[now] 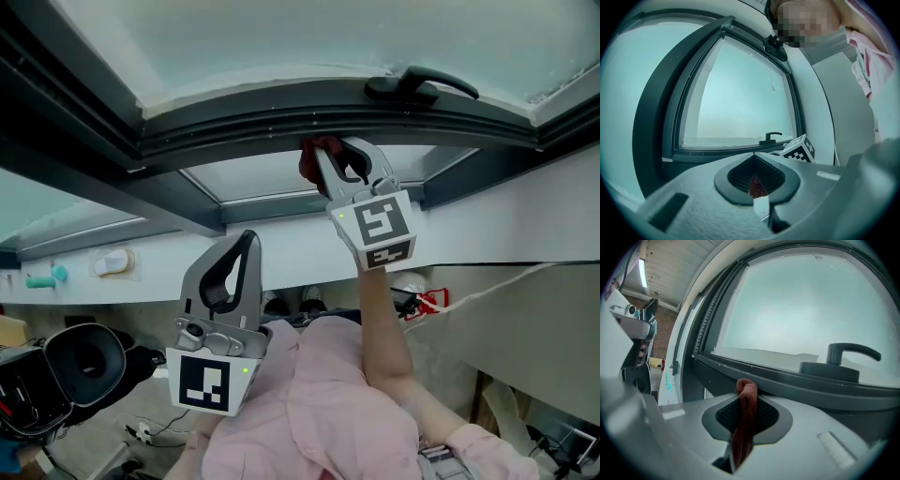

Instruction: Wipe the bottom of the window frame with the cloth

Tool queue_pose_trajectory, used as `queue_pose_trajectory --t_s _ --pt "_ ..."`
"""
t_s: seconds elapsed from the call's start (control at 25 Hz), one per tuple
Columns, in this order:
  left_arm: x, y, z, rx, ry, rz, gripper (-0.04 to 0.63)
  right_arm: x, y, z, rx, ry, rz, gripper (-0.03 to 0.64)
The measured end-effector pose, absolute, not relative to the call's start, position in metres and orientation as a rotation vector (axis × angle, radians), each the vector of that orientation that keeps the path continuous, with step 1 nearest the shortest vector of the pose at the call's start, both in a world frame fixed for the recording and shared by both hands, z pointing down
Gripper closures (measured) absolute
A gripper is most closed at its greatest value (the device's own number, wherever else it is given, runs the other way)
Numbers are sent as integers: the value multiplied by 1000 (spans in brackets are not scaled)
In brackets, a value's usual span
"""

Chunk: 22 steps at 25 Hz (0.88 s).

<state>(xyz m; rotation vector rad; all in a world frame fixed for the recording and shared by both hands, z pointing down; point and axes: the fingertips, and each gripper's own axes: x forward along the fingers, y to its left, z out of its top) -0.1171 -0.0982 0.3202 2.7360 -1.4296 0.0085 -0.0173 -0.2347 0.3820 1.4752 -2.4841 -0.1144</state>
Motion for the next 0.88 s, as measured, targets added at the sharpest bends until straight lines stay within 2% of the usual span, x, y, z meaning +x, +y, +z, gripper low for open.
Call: queue_pose_trajectory --t_s 0.88 --pt "-89 -87 316 2763 -1421 19 595 43 -234 383 1597 -2427 -57 569"
